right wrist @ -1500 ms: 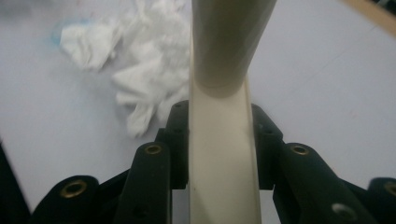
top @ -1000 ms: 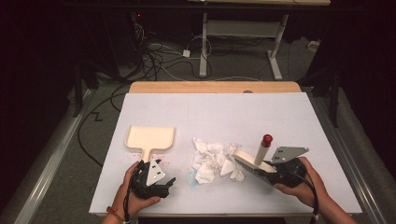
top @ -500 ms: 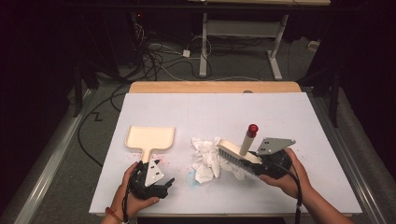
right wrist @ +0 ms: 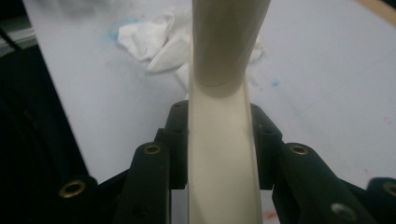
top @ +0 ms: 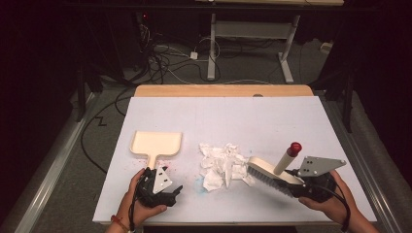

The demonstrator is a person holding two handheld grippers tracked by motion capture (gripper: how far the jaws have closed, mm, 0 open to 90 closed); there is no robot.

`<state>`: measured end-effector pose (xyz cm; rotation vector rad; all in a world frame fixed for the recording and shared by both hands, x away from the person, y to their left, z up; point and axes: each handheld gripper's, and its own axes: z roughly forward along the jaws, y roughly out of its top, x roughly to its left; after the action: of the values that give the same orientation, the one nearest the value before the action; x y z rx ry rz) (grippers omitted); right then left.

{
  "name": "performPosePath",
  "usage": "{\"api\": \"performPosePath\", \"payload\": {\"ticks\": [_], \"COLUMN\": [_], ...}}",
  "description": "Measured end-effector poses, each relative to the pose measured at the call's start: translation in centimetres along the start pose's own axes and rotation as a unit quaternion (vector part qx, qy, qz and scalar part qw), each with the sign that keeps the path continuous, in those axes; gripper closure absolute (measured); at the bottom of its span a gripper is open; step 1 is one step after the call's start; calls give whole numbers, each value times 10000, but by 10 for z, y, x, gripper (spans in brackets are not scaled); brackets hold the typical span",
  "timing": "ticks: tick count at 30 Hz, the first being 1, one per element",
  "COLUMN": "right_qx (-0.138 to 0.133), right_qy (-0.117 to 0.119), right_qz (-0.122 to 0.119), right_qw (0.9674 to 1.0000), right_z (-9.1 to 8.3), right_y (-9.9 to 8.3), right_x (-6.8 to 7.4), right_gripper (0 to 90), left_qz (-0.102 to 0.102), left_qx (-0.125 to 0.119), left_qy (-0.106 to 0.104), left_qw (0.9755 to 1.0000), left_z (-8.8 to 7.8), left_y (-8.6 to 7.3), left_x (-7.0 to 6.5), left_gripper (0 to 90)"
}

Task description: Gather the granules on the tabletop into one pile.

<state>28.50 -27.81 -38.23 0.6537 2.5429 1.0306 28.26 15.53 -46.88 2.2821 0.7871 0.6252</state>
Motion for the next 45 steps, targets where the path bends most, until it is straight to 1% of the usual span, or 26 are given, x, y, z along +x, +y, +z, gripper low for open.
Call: {"api": "performPosePath", "payload": {"ticks": [1,2,5,8,9,10,11,13,15,16,17,20,23,26,30,31,32,33,36,38,40,42,45], "right_qx": [79,144,262,390,367,326,306,242,95,71,69,6,-69,-148,-318,-365,-402,-477,-589,-627,-708,-783,-824], "right_qy": [21,34,118,179,215,239,263,186,190,177,205,164,150,176,138,109,51,-36,-87,-145,-71,96,392], "right_qz": [-9,-89,-39,-70,-58,10,-62,-70,-80,-49,-87,-166,-205,-201,-223,-223,-177,-154,-126,-102,-36,-73,-140], "right_qw": [10000,9999,9996,9991,9991,9992,9992,9995,9997,9998,9997,9997,9997,9995,9992,9990,9990,9987,9981,9979,9975,9969,9957], "right_z": [-1,-2,1,12,16,20,23,30,38,43,49,65,73,73,59,55,51,47,37,35,34,34,42], "right_y": [-3,-5,-13,-17,-17,-16,-14,-7,1,5,9,21,31,37,41,42,43,43,45,46,47,48,51], "right_x": [1,2,5,6,6,6,5,6,6,6,6,6,7,7,8,7,7,7,4,2,1,3,12], "right_gripper": [678,678,678,679,678,678,679,679,679,679,679,679,679,679,679,679,678,679,678,678,679,679,678], "left_qz": [1,7,24,37,40,44,46,50,44,39,32,33,48,35,-1,0,-50,-51,-75,-66,-72,-90,-144], "left_qx": [1,11,15,17,17,14,12,10,-5,-10,-13,-25,-27,-30,-45,-43,-14,-10,-44,-29,-31,-36,-39], "left_qy": [-11,-13,-32,-48,-54,-51,-52,-57,-53,-47,-44,-42,-50,-45,-2,16,-2,15,52,65,59,64,123], "left_qw": [10000,10000,10000,10000,10000,10000,10000,10000,10000,10000,10000,10000,10000,10000,10000,10000,10000,10000,9999,10000,10000,9999,9998], "left_z": [0,1,2,3,3,3,3,3,2,2,2,1,0,-2,-4,-4,-4,-4,-5,-5,-5,-5,-6], "left_y": [0,1,1,2,3,3,3,3,3,3,3,2,1,-1,-2,-2,-2,-2,-1,0,0,0,-1], "left_x": [0,0,-1,-1,-2,-2,-2,-1,-1,-1,-1,-1,-1,-1,1,1,0,0,0,1,1,2,6], "left_gripper": [200,200,200,199,200,200,200,200,199,200,199,200,199,200,200,200,200,199,199,199,200,200,200]}}
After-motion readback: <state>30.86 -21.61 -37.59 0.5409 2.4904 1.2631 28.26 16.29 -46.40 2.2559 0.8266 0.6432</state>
